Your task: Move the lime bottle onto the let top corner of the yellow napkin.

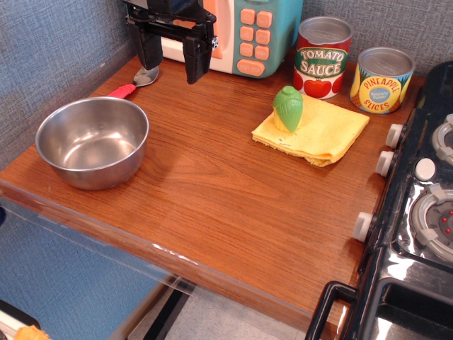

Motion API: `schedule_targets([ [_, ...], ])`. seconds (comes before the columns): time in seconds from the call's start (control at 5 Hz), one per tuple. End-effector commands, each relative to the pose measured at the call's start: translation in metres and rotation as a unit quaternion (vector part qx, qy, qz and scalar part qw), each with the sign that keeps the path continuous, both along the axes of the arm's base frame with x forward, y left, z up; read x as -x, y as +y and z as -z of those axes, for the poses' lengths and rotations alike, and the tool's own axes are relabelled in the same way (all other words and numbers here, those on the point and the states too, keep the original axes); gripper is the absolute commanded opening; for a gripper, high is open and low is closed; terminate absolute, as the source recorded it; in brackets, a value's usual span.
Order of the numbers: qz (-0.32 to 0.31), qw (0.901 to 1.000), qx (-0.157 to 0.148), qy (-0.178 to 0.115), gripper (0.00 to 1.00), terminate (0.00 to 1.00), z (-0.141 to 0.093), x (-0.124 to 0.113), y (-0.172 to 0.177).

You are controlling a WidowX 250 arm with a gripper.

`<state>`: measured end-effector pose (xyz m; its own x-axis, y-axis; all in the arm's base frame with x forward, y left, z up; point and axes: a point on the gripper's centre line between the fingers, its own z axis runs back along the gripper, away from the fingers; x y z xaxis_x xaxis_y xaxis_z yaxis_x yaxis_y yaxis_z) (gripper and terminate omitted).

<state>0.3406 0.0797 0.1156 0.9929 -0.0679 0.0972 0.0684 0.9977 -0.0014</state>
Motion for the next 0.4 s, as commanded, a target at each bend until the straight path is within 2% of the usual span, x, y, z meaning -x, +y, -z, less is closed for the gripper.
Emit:
schedule_targets([
  [0.0, 0.002, 0.9996, -0.007, -0.028, 1.00, 0.00, -0.0213, 0.0030, 0.0051],
  [0.2, 0.002, 0.9996, -0.007, -0.028, 1.00, 1.00, -0.0213, 0.0030, 0.0051],
])
